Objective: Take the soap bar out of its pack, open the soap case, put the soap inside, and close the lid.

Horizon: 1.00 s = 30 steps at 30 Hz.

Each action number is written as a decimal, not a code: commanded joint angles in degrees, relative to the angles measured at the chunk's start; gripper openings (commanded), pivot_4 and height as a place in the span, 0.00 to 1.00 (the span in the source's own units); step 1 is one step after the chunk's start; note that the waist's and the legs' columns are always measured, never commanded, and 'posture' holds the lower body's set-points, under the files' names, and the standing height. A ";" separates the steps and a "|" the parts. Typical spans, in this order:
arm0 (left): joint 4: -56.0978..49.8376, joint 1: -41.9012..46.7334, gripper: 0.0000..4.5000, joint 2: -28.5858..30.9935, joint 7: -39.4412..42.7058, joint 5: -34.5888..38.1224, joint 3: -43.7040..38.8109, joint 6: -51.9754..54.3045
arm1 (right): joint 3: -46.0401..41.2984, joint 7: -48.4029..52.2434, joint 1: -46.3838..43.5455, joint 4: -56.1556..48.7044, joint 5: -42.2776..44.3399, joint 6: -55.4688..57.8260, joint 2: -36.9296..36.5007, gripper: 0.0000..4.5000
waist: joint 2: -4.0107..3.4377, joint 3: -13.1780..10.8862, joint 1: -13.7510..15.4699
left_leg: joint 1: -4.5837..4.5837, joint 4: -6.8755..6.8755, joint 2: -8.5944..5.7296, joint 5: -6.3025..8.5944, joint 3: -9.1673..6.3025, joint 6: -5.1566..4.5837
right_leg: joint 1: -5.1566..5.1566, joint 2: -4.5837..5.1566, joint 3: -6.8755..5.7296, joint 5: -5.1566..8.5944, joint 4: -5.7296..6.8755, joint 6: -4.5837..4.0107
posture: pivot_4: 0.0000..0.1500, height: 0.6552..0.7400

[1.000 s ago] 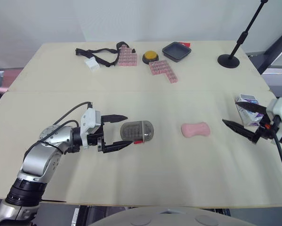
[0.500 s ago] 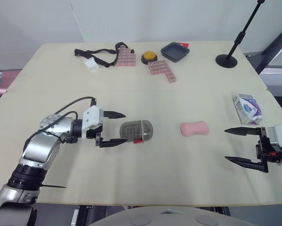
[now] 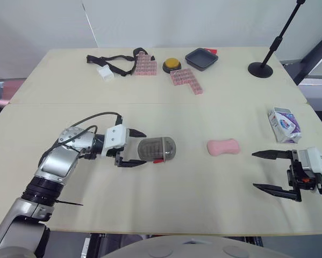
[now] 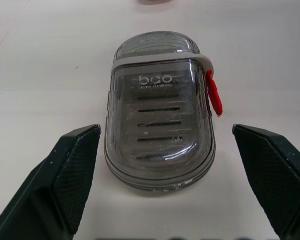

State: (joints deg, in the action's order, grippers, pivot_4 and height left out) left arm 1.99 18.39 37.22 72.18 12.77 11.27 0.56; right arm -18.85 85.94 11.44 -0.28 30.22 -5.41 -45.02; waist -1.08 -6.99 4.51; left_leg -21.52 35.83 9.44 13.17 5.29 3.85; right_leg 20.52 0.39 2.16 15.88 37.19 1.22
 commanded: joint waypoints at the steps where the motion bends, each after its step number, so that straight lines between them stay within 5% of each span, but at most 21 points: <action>1: 0.35 0.85 1.00 -0.24 -1.31 -1.30 0.29 0.19 | -0.70 -0.47 0.21 -0.13 0.21 -1.18 -0.19 1.00 | 0.00 0.00 -0.02 | 0.00 0.00 0.00 0.00 0.00 -0.01 | 0.00 0.01 -0.01 0.00 0.00 0.00 | 1.00 1.00; 25: 4.68 2.17 1.00 -3.86 -4.53 -5.65 2.43 -5.32 | -0.20 -1.12 0.95 1.66 -0.31 -2.85 -0.71 1.00 | 0.01 0.00 -0.11 | -0.02 0.00 -0.01 0.01 0.00 -0.08 | 0.00 0.04 -0.04 0.00 -0.01 0.00 | 1.00 1.00; 30: 5.59 2.51 0.77 -3.92 -4.79 -6.49 2.62 -7.09 | -0.08 -1.08 1.04 1.77 -0.31 -2.80 -0.83 1.00 | 0.01 0.00 -0.08 | -0.03 0.00 -0.01 0.02 0.00 -0.09 | 0.00 0.05 -0.04 0.00 -0.01 0.00 | 1.00 1.00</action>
State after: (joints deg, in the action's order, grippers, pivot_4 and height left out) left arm 7.78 20.17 33.03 67.69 6.54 14.41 -5.10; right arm -18.45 84.52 12.40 1.75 29.66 -7.62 -45.06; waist -1.08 -7.00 4.42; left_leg -21.54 35.83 9.42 13.18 5.29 3.76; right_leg 20.52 0.44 2.12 15.88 37.18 1.21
